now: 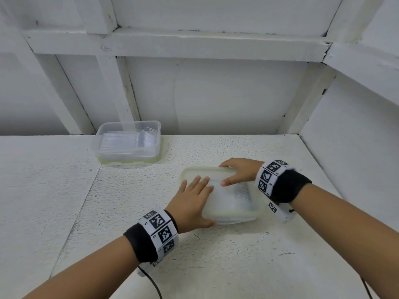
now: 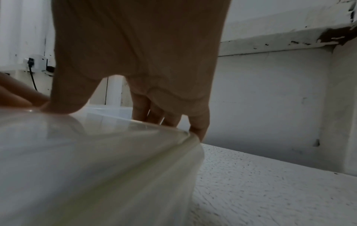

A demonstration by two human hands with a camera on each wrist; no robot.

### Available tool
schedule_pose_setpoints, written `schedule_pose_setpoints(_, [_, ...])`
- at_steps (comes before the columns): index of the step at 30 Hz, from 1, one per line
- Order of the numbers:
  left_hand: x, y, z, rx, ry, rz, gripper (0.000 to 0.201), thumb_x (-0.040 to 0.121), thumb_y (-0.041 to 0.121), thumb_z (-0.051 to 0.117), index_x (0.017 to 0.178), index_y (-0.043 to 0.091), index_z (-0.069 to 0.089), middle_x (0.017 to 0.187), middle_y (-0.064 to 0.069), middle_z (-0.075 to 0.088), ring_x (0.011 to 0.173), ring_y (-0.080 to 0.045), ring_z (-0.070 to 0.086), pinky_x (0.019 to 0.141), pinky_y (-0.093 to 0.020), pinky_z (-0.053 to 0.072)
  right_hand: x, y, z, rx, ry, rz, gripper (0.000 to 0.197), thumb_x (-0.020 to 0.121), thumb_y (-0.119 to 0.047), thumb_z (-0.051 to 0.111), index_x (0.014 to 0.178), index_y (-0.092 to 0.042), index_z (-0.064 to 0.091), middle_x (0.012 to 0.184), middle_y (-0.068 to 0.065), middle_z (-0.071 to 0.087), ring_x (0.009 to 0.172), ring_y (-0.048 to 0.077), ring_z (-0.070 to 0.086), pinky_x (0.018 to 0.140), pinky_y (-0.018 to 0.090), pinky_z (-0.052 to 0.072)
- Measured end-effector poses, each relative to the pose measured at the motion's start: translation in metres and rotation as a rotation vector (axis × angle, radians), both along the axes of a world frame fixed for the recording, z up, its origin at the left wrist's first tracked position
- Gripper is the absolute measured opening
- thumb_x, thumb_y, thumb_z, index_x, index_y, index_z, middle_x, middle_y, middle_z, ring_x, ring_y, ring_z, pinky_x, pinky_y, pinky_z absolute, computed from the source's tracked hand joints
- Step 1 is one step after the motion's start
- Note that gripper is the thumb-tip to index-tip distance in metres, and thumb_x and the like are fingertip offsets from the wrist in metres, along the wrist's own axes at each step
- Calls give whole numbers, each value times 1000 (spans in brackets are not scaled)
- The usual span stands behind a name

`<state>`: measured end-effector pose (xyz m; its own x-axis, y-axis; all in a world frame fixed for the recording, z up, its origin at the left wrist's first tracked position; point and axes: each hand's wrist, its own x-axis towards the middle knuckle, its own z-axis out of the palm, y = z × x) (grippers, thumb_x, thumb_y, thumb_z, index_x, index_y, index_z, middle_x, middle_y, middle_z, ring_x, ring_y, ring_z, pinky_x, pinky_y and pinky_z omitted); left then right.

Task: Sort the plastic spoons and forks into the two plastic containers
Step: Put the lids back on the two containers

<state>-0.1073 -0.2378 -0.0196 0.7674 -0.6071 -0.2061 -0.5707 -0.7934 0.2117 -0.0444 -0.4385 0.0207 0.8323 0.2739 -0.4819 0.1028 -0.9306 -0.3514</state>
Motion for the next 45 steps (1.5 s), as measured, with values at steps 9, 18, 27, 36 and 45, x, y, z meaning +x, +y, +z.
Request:
schedule_pose_setpoints(9, [-2,-3,-3,-10,6,11,86,84,53,56,148,15,14,158,-3,-5,145,-21,-8,115,-42,-7,5,4,7,-15,47,-2,53,81,-44,67,124,-15,54,120,0,58,101,14,53,85,26,38])
schedule_pose_setpoints(18, [4,8,-3,-219,101,16,102,65,81,40,145,19,28,156,8,6,144,-9,-1,115,-29,-5,-17,2,0,13,-15,-76,68,88,-45,59,144,-18,32,147,3,36,133,20,36,107,31,27])
schedule_pose_setpoints(27, [26,38,1,-693,482,769,41,95,28,51,128,2,49,111,-12,60,93,-25,63,73,-33,57,-35,-33,-11,94,21,-581,60,90,-45,55,136,-12,36,124,13,55,100,30,63,82,42,56])
schedule_pose_setpoints(36, [36,27,4,-682,566,766,21,95,26,50,107,10,55,96,-7,63,69,-15,62,55,-25,54,-14,-30,11,-194,-36,-430,43,94,-32,53,125,-4,48,126,13,54,111,27,55,93,36,48])
schedule_pose_setpoints(45, [111,150,28,-622,38,977,24,93,16,46,101,3,64,103,-15,67,90,-29,60,81,-34,48,59,99,52,146,-190,-288,41,97,-21,46,129,4,51,135,18,51,123,34,49,101,39,40])
